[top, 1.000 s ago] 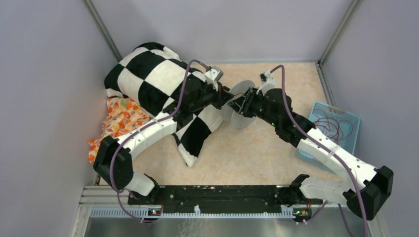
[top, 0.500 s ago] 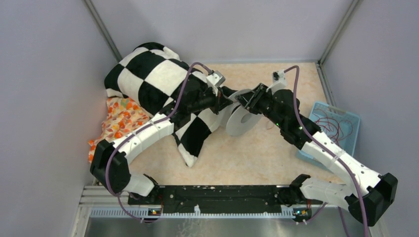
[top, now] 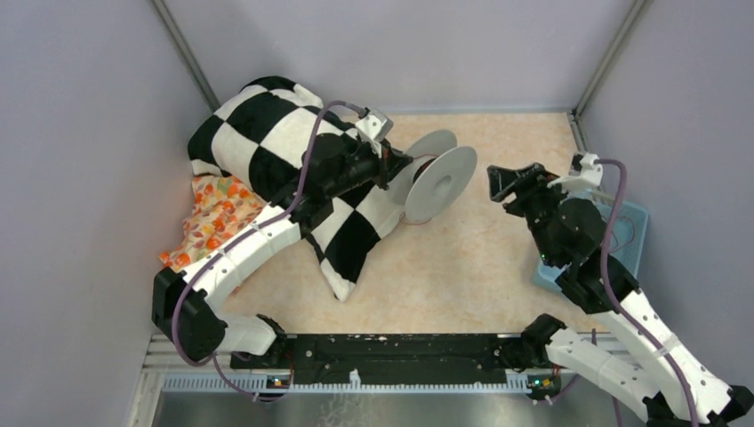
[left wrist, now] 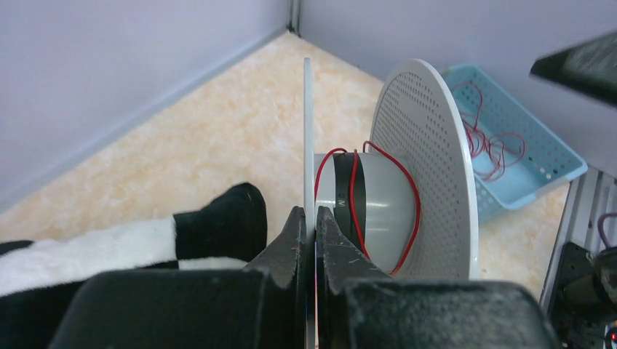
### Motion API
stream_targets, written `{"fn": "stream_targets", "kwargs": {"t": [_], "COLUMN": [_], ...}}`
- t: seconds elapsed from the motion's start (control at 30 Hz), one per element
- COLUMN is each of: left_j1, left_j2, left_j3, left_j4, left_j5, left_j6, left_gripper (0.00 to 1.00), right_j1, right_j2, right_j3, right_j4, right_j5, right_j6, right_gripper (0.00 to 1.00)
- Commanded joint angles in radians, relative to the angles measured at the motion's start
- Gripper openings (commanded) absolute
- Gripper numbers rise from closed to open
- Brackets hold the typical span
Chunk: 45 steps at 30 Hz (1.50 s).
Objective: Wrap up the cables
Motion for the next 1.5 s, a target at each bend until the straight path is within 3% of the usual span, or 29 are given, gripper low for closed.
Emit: {"fn": "stream_targets", "kwargs": {"t": [0.0,0.3,0.53,0.8,0.97,1.23,1.47], "left_j1": [0.000,0.000,0.000,0.000,0.000,0.000,0.000], "left_j2": [-0.052,-0.063,-0.068,-0.079,-0.097,-0.093,-0.098], "left_j3": [0.161,0.288,0.318,0.307,0.289,0.297,0.295], "left_j4": [0.081,0.048,0.066,0.089,0.121,0.133,0.132], "left_j5": [-0.061,-0.146,-0.180,-0.202,-0.186,-0.177,-0.173], "left_j6": [-0.001,-0.032,-0.054,-0.043,-0.033,-0.030,-0.029], "left_gripper": [0.00,0.00,0.00,0.00,0.00,0.00,0.00], "right_j1": [-0.009,-0.009,-0.007,-0.008,-0.009,-0.009,-0.008], "right_j2": [-0.050,-0.069,0.001,0.215,0.270,0.317,0.397], "right_j3": [-0.121,-0.350,-0.437,-0.460,-0.475,-0.461,-0.427], "right_j4": [-0.035,0.070,0.357,0.719,0.884,0.954,1.000], "right_j5": [0.141,-0.030,-0.120,-0.313,-0.297,-0.172,-0.164], "right_j6": [-0.179,-0.098,-0.042,-0.015,-0.007,0.022,0.072], "right_gripper": [0.61,0.66,0.67,0.67,0.70,0.71,0.72]}}
